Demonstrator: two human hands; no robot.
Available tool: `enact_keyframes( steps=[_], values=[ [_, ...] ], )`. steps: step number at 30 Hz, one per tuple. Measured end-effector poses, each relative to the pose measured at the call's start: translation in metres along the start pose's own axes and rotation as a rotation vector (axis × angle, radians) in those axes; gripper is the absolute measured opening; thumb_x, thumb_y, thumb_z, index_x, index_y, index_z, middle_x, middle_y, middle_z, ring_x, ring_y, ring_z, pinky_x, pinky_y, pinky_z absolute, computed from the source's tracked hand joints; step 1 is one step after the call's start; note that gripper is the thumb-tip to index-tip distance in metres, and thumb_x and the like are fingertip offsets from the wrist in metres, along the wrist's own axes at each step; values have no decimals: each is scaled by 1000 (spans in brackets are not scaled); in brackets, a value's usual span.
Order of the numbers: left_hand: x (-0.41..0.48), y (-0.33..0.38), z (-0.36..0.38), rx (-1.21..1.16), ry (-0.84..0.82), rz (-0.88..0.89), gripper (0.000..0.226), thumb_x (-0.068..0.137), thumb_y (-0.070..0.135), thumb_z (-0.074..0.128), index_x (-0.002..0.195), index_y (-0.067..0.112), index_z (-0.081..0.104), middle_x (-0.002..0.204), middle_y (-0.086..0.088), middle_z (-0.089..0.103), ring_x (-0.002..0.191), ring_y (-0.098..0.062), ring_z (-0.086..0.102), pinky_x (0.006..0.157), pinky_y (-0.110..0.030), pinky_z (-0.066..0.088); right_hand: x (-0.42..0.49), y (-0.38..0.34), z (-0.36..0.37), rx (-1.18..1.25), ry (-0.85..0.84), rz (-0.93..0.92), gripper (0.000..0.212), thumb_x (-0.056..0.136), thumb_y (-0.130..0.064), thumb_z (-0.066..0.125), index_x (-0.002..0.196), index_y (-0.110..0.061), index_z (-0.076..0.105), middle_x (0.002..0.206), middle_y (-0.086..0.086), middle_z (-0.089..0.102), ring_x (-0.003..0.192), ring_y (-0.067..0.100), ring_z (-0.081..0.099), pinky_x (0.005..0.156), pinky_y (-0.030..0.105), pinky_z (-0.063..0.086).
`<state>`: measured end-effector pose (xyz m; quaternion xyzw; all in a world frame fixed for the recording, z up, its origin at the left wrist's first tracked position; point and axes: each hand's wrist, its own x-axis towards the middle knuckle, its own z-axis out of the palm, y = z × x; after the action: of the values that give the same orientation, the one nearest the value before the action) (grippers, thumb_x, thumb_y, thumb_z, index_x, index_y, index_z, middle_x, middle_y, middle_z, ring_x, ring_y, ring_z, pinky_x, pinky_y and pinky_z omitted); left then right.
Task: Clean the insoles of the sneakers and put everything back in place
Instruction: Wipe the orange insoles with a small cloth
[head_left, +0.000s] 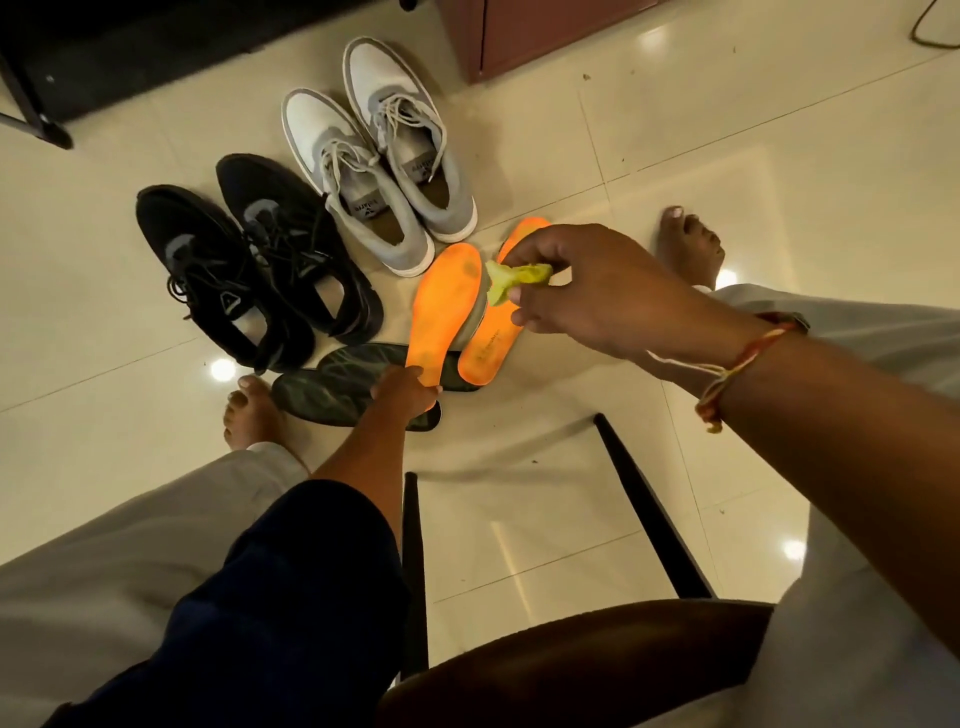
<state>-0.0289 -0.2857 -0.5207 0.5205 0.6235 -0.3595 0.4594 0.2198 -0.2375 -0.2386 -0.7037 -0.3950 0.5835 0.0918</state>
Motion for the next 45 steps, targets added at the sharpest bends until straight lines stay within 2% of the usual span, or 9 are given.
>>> enact_keyframes(
  steps=[7, 11, 14, 17, 19, 26, 33, 39, 45],
  values=[
    [6, 1, 2, -104, -25, -39, 58, 95, 46, 62, 145, 21, 49, 158, -17, 33, 139, -39, 40, 116, -48, 33, 2, -6, 1, 50, -17, 56, 24, 103, -22, 49, 121, -23, 64, 98, -1, 72, 83, 9, 73, 78, 34, 62],
    [1, 4, -5, -145, 14, -37, 45, 99, 38, 61, 138, 16, 58, 150, -16, 46, 132, -37, 48, 111, -49, 40, 2, -10, 4, 292, 0, 166, 22, 104, -22, 50, 119, -18, 65, 102, 2, 71, 87, 15, 74, 76, 30, 62],
    [-22, 7, -17, -246, 142, -40, 23, 101, 19, 56, 117, 20, 73, 134, -7, 62, 119, -31, 59, 102, -41, 50, 1, -16, 4, 481, -6, 250, 17, 103, -20, 53, 115, -16, 64, 105, 8, 72, 91, 23, 75, 81, 35, 62],
    [-46, 9, -27, -481, 206, -80, 33, 97, 5, 53, 83, 26, 74, 118, -5, 70, 105, -28, 64, 89, -33, 54, -2, -23, 0, 593, -20, 281, 15, 103, -18, 52, 111, -15, 64, 102, 9, 73, 85, 22, 75, 73, 31, 62],
    [-65, 12, -34, -579, 164, -40, 38, 94, -3, 49, 81, 25, 70, 114, -12, 69, 97, -29, 63, 82, -35, 53, -7, -27, -2, 608, -57, 265, 21, 104, -16, 47, 116, -15, 64, 103, 8, 73, 83, 21, 74, 59, 24, 57],
    [-182, 43, -63, -982, 32, 60, 42, 98, -13, 33, 88, 11, 66, 105, -11, 58, 97, -30, 58, 79, -39, 51, -31, -43, -10, 633, -33, 85, 23, 99, 0, 46, 110, -16, 58, 95, 11, 68, 73, 18, 65, 44, 19, 46],
    [-316, 65, -98, -1295, 190, 268, 42, 99, -10, 32, 92, 10, 68, 115, -15, 60, 87, -20, 61, 65, -29, 51, -108, -68, -13, 783, 1, -233, 26, 96, 12, 47, 96, -13, 55, 90, 10, 68, 70, 10, 71, 60, 21, 57],
    [-431, 70, -116, -1320, 383, 630, 40, 97, -12, 37, 120, 7, 64, 121, -15, 65, 108, -27, 63, 97, -43, 53, -179, -88, -9, 912, -22, -369, 18, 99, -6, 56, 108, 5, 67, 102, 14, 73, 93, 20, 71, 74, 25, 59],
    [-473, 54, -106, -1245, 478, 866, 39, 94, -9, 48, 116, 13, 72, 115, -13, 73, 103, -27, 70, 89, -42, 56, -207, -82, 7, 498, 134, -687, 19, 91, -10, 70, 104, 3, 65, 97, 24, 72, 87, 27, 71, 83, 42, 59]
  ],
)
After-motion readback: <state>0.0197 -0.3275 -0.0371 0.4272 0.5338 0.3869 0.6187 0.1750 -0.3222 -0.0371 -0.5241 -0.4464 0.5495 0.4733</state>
